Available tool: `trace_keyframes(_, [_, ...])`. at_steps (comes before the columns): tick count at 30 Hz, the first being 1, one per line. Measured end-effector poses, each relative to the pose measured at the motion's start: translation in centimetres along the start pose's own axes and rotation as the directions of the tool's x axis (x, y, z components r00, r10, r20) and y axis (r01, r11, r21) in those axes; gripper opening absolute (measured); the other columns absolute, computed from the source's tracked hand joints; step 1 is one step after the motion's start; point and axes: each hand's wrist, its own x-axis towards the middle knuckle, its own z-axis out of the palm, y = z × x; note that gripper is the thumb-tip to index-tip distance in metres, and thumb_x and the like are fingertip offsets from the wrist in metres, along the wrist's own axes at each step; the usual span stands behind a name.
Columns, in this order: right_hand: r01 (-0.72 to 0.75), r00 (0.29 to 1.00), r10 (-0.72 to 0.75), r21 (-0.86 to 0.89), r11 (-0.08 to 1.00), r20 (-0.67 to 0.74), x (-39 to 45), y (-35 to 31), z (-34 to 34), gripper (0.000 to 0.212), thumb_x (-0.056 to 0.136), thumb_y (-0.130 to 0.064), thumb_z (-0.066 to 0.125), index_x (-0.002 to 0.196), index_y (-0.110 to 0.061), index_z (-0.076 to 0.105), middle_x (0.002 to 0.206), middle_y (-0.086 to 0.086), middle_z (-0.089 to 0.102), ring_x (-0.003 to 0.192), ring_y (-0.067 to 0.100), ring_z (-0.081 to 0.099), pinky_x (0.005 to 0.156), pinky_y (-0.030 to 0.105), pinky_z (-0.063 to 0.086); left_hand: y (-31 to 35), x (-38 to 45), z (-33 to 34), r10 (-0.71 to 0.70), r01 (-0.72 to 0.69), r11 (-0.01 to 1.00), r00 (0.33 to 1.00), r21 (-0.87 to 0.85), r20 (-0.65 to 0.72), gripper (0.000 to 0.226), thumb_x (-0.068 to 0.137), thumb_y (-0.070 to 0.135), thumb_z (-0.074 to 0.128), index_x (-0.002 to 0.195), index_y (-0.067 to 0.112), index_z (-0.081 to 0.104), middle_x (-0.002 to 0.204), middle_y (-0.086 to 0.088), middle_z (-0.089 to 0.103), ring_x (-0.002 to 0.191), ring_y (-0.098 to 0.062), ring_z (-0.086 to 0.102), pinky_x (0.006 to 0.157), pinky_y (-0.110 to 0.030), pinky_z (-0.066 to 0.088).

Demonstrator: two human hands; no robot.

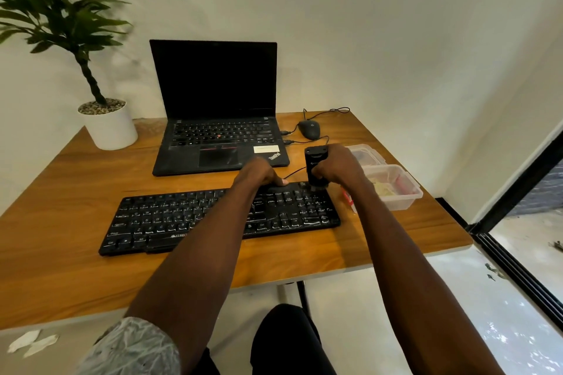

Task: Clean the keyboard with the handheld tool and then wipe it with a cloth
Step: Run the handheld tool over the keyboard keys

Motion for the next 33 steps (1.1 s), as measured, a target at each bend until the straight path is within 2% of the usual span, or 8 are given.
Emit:
trace_keyframes(6, [0.084, 0.992, -0.099, 0.170, 0.982, 0.081, -0.6, -0.8, 1.9, 0.035, 0.073, -0.005, 0.073, 0.106, -0.011, 0.064, 0.104, 0.010, 0.070, 0.090, 0.023, 0.065, 0.072, 0.030, 0.053, -0.2, 0.2, 0.2, 0.017, -0.016, 1.000, 0.999, 0.005, -0.046, 0.073, 0.076, 0.040, 0.079, 0.130, 0.001, 0.051, 0.133, -0.013, 0.056, 0.119, -0.030, 0.054, 0.088, -0.036, 0.045])
trace_keyframes(10, [0.021, 0.999, -0.021, 0.012, 1.000, -0.027, 0.1, 0.7, 0.2, 0.036, 0.074, -0.007, 0.073, 0.109, -0.008, 0.064, 0.104, 0.012, 0.069, 0.095, 0.027, 0.065, 0.088, 0.043, 0.054, -0.4, 0.4, 0.2, 0.023, -0.024, 0.999, 0.999, -0.030, -0.022, 0.082, 0.071, 0.043, 0.082, 0.132, 0.001, 0.050, 0.137, -0.014, 0.053, 0.123, -0.033, 0.051, 0.092, -0.039, 0.044])
trace_keyframes(14, [0.075, 0.997, -0.075, 0.030, 0.997, 0.003, -0.5, -0.5, 1.0, 0.032, 0.074, -0.007, 0.073, 0.104, -0.011, 0.065, 0.100, 0.008, 0.068, 0.092, 0.023, 0.063, 0.080, 0.035, 0.053, -0.5, 0.6, 0.3, 0.030, -0.031, 0.999, 0.999, -0.037, -0.031, 0.083, 0.069, 0.043, 0.083, 0.132, 0.001, 0.050, 0.134, -0.013, 0.055, 0.120, -0.032, 0.053, 0.090, -0.038, 0.045])
trace_keyframes(18, [0.116, 0.985, -0.140, 0.213, 0.970, 0.102, -1.2, -1.9, 3.1, 0.033, 0.071, -0.003, 0.072, 0.103, -0.008, 0.065, 0.096, 0.010, 0.071, 0.083, 0.026, 0.067, 0.072, 0.038, 0.055, -0.9, 1.1, 0.4, 0.062, -0.060, 0.998, 0.992, 0.024, -0.106, 0.047, 0.086, 0.031, 0.071, 0.119, 0.000, 0.060, 0.096, -0.010, 0.058, 0.083, -0.021, 0.056, 0.060, -0.027, 0.042])
trace_keyframes(20, [0.107, 0.986, -0.133, 0.225, 0.968, 0.102, -1.2, -1.8, 3.4, 0.034, 0.071, -0.004, 0.073, 0.104, -0.009, 0.065, 0.095, 0.010, 0.071, 0.083, 0.025, 0.068, 0.071, 0.037, 0.055, -0.9, 0.9, 0.4, 0.065, -0.060, 0.997, 0.992, 0.043, -0.111, 0.043, 0.087, 0.030, 0.069, 0.116, 0.000, 0.062, 0.089, -0.008, 0.057, 0.075, -0.019, 0.055, 0.053, -0.026, 0.038])
trace_keyframes(24, [0.053, 0.998, -0.056, 0.075, 0.996, 0.029, -0.1, -0.6, 1.4, 0.035, 0.072, -0.006, 0.074, 0.105, -0.011, 0.065, 0.101, 0.008, 0.068, 0.092, 0.024, 0.064, 0.080, 0.036, 0.053, -1.2, 1.2, 0.5, 0.043, -0.047, 0.996, 0.998, -0.071, -0.050, 0.079, 0.066, 0.046, 0.085, 0.124, 0.001, 0.057, 0.125, -0.013, 0.060, 0.111, -0.030, 0.057, 0.077, -0.034, 0.044])
trace_keyframes(27, [0.048, 0.999, -0.049, -0.029, 0.998, -0.015, 0.0, -0.8, 1.0, 0.028, 0.072, -0.008, 0.072, 0.099, -0.009, 0.067, 0.098, 0.009, 0.069, 0.090, 0.026, 0.064, 0.082, 0.040, 0.055, -1.2, 1.3, 0.5, 0.044, -0.047, 0.995, 0.998, -0.090, -0.041, 0.087, 0.063, 0.047, 0.086, 0.129, 0.001, 0.054, 0.132, -0.014, 0.056, 0.116, -0.033, 0.055, 0.082, -0.037, 0.045])
trace_keyframes(33, [0.109, 0.980, -0.146, 0.243, 0.964, 0.139, -1.1, -2.2, 3.8, 0.038, 0.072, -0.002, 0.071, 0.109, -0.010, 0.064, 0.095, 0.009, 0.070, 0.078, 0.022, 0.066, 0.064, 0.031, 0.054, -1.4, 1.7, 0.6, 0.071, -0.071, 0.997, 0.990, 0.002, -0.125, 0.035, 0.090, 0.024, 0.066, 0.115, 0.000, 0.062, 0.103, -0.011, 0.063, 0.088, -0.024, 0.060, 0.059, -0.027, 0.040])
